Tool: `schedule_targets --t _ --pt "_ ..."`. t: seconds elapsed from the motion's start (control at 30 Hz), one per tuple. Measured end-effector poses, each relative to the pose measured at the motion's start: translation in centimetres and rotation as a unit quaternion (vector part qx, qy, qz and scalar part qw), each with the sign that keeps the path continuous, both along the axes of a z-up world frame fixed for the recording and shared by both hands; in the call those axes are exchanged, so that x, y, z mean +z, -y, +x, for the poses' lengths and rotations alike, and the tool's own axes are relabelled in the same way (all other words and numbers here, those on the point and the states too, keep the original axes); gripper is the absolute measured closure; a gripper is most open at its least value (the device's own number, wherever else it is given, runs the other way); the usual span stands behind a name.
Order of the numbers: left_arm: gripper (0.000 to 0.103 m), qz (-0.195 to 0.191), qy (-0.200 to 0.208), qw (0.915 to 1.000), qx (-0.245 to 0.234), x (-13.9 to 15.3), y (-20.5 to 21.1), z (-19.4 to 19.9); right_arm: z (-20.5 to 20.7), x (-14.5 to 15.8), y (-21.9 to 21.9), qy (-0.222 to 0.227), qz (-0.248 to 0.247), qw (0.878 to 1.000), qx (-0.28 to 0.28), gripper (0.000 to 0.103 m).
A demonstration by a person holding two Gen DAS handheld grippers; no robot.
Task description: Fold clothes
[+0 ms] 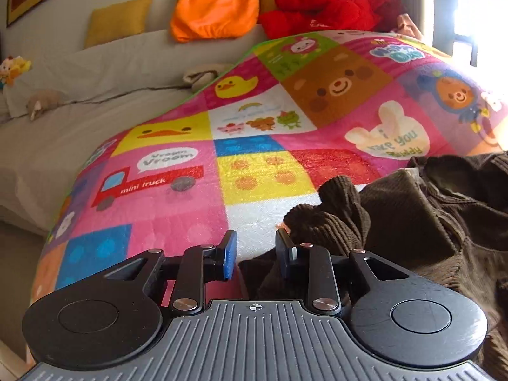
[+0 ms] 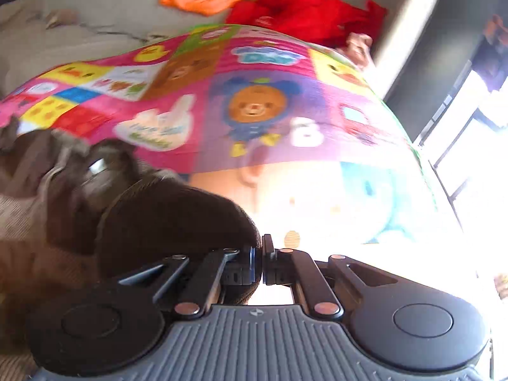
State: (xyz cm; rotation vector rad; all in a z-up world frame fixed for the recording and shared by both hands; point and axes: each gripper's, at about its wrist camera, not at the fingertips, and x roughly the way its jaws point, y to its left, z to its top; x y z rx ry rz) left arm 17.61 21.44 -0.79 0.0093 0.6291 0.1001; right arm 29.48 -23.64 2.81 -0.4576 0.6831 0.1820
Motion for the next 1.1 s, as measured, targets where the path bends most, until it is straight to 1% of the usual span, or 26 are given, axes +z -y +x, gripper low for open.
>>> schedule_targets --t 0.07,0.17,0.2,0.23,0.27,0.3,0.33,0.37,0.4,0.43,0.47,0.5,0.57,0.6,0.67,0.7,0.73,0.77,0.8,0.83,0.87,0.9,1.0,1.03,1.07,1.1 --pt "0.068 0.009 -0.003 0.9997 0.023 0.1 -0.8 0.3 2.5 -0.5 2.4 0.006 0.009 0.999 -0.043 0.099" --pt "0.066 0.0 -0.003 0.9978 0.066 1.3 -2.6 -0.2 2.4 -3.6 2.5 0.053 -0.106 0.992 -0.03 0.094" --pt "0.065 -0.015 0.0 0.9968 0.078 2.1 -3.3 -0.8 2.1 -4.6 2.4 0.07 -0.146 0.987 -0.021 0.093" --pt "0.057 -0.041 0.004 0.996 0.079 3.0 -3.9 -1.7 1.9 -5.5 2.4 0.084 -0.178 0.98 -0.015 0.093" --pt "0.051 -0.08 0.01 0.9942 0.071 4.0 -4.5 -2.9 1.8 -5.5 2.8 0.09 -0.175 0.98 -0.018 0.091" --pt "0.04 -0.119 0.013 0.9911 0.057 4.7 -4.8 -4.0 1.6 -5.3 3.2 0.094 -0.164 0.982 -0.023 0.091" --pt "0.03 -0.17 0.013 0.9849 0.029 5.3 -5.0 -5.2 1.3 -4.3 4.0 0.09 -0.119 0.988 -0.031 0.091" --pt "0.025 -0.223 0.01 0.9747 -0.003 5.7 -5.0 -6.2 0.9 -3.2 4.8 0.084 -0.073 0.993 -0.039 0.09" --pt "0.019 -0.267 0.001 0.9631 -0.032 5.6 -4.7 -6.9 0.3 -2.3 5.5 0.077 -0.024 0.996 -0.044 0.083" --pt "0.015 -0.314 -0.011 0.9475 -0.062 5.2 -4.2 -7.6 -0.6 -1.4 6.0 0.07 0.025 0.996 -0.045 0.078" --pt "0.014 -0.342 -0.026 0.9362 -0.078 4.5 -3.6 -7.8 -1.4 -0.5 6.6 0.063 0.072 0.994 -0.045 0.064" --pt "0.014 -0.353 -0.042 0.9313 -0.08 3.6 -2.8 -7.6 -2.1 -0.1 7.2 0.053 0.111 0.992 -0.041 0.054" --pt "0.014 -0.374 -0.075 0.9204 -0.084 1.7 -1.3 -7.1 -3.8 0.2 8.1 0.02 0.196 0.98 -0.03 0.052" --pt "0.014 -0.379 -0.084 0.9184 -0.077 0.9 -0.7 -6.6 -4.2 -0.2 8.4 0.004 0.224 0.974 -0.031 0.05" --pt "0.016 -0.376 -0.085 0.9214 -0.047 -0.5 -0.1 -5.1 -5.1 -1.6 9.0 -0.029 0.274 0.96 -0.045 0.047" --pt "0.015 -0.373 -0.079 0.9238 -0.035 -0.7 0.2 -4.4 -5.3 -2.4 9.2 -0.039 0.282 0.957 -0.051 0.045" --pt "0.018 -0.361 -0.066 0.9299 -0.025 -0.5 0.5 -3.6 -5.6 -3.0 9.3 -0.046 0.284 0.956 -0.055 0.045" --pt "0.022 -0.34 -0.055 0.9388 -0.018 -0.2 0.8 -2.7 -5.9 -3.7 9.4 -0.053 0.283 0.956 -0.058 0.044" --pt "0.04 -0.316 -0.045 0.9475 -0.014 0.0 1.2 -1.8 -6.0 -4.2 9.5 -0.06 0.282 0.956 -0.061 0.044" --pt "0.065 -0.288 -0.041 0.9567 -0.01 0.1 1.6 -0.7 -6.1 -4.7 9.6 -0.066 0.282 0.955 -0.061 0.044" --pt "0.077 -0.26 -0.039 0.9648 -0.006 0.2 1.9 0.5 -6.1 -5.1 9.7 -0.072 0.283 0.954 -0.062 0.044" --pt "0.089 -0.242 -0.033 0.9698 -0.005 0.5 2.0 1.4 -6.1 -5.4 9.7 -0.077 0.285 0.953 -0.061 0.044" --pt "0.093 -0.189 0.01 0.9819 0.005 2.2 2.0 3.1 -5.2 -6.5 9.2 -0.107 0.302 0.946 -0.047 0.046" --pt "0.093 -0.163 0.031 0.986 0.014 2.8 1.9 3.4 -4.7 -6.9 8.9 -0.121 0.305 0.944 -0.04 0.052" --pt "0.093 -0.135 0.049 0.9893 0.025 3.3 1.7 3.7 -4.5 -7.1 8.5 -0.124 0.296 0.946 -0.039 0.07" --pt "0.093 -0.116 0.056 0.9912 0.032 3.6 1.5 4.0 -4.1 -7.2 8.2 -0.123 0.283 0.95 -0.039 0.083"
